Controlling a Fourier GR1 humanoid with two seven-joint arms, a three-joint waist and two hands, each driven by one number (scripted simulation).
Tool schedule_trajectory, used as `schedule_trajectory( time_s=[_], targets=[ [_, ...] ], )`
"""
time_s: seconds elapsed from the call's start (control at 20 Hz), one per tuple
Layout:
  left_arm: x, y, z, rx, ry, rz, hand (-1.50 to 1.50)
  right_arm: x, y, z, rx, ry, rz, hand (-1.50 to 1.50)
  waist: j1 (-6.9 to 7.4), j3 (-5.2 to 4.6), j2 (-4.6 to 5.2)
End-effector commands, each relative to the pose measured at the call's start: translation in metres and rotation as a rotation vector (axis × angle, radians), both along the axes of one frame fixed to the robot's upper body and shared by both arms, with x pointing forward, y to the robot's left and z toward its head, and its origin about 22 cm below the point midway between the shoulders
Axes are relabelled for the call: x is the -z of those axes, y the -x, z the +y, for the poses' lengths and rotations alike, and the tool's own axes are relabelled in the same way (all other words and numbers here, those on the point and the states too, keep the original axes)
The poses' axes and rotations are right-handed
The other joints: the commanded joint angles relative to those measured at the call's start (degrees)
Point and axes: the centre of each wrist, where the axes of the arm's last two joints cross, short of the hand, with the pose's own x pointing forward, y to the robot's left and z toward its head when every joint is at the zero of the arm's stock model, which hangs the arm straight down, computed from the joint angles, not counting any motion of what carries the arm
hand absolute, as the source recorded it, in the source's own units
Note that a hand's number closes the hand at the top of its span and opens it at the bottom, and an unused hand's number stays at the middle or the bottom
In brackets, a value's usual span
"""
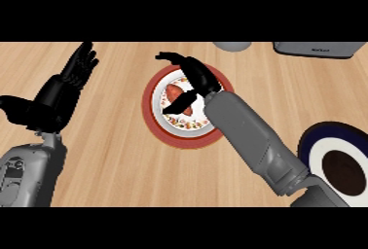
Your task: Pick the sweet potato from the plate and place it in the plate
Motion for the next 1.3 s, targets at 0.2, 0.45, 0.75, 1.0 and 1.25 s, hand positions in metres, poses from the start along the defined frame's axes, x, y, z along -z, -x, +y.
schedule_trajectory(
  time_s=[0.2, 0.45, 0.75, 1.0, 1.25],
  targets=[
    [-0.017, -0.009, 0.001, -0.04, 0.013, 0.008, 0.0, -0.03, -0.016, -0.001, 0.019, -0.283, 0.093, -1.5, -2.64, 0.01, -0.45],
    [-0.007, 0.013, 0.027, -0.052, -0.016, 0.003, 0.0, -0.022, -0.031, -0.034, 0.101, -0.363, 0.122, -1.5, -2.74, -0.01, -0.52],
    [-0.003, 0.009, 0.01, -0.059, -0.011, 0.013, 0.0, -0.019, -0.044, -0.124, 0.106, -0.426, 0.111, -1.5, -3.54, 0.02, -0.49],
    [0.005, 0.008, 0.0, -0.036, -0.015, 0.002, 0.0, -0.003, -0.041, -0.159, 0.085, -0.386, 0.087, -1.5, -2.96, 0.04, -0.12],
    [0.001, 0.015, 0.03, -0.039, -0.005, 0.005, 0.0, -0.009, -0.035, -0.231, 0.092, -0.363, 0.064, -1.5, -2.92, 0.05, -0.19]
  ],
)
